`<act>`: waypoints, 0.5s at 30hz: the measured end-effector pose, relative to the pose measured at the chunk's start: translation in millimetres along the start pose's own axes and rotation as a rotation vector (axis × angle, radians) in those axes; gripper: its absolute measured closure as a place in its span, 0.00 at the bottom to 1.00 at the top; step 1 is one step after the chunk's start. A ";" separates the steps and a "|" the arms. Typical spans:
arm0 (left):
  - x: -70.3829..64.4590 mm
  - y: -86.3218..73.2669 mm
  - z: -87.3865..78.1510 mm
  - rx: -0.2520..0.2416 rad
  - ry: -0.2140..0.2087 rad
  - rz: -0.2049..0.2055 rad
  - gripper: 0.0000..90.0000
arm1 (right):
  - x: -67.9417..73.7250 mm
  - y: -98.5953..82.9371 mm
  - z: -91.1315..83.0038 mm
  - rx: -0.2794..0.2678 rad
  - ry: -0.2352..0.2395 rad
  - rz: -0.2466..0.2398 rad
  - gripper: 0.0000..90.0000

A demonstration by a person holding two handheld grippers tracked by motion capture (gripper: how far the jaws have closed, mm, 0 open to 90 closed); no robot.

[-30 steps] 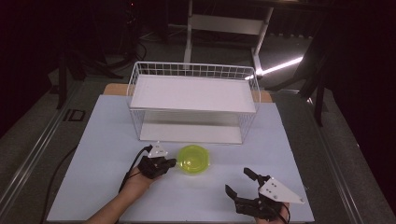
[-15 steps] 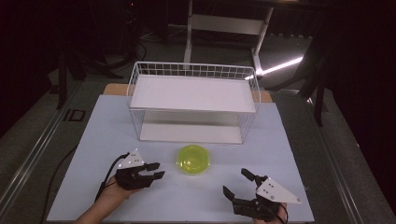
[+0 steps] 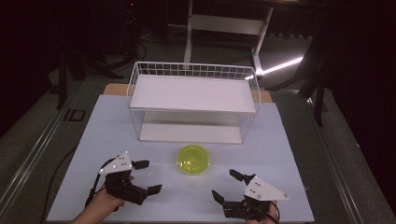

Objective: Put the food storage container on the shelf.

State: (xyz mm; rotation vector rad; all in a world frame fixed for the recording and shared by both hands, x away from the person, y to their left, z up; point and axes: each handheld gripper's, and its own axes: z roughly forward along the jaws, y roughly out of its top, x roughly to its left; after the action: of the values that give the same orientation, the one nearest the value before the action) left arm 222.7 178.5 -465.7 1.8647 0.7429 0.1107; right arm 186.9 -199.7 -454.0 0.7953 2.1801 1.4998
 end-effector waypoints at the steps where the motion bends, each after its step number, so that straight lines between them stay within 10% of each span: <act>1: -1.3 3.2 -1.0 0.003 0.006 -0.005 0.02 | -0.8 2.4 0.3 -0.003 0.006 0.006 0.18; 9: -9.1 23.7 2.3 -0.087 0.067 -0.054 0.01 | -8.9 20.9 11.8 0.007 0.004 0.022 0.18; 15: -2.9 28.1 15.5 -0.047 0.099 -0.052 0.01 | -16.0 32.4 26.7 0.016 -0.006 0.052 0.16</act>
State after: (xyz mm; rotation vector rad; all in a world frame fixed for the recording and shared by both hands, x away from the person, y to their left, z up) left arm 239.0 157.9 -447.1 1.8041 0.8493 0.1871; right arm 222.8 -181.9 -433.5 0.8670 2.1856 1.5036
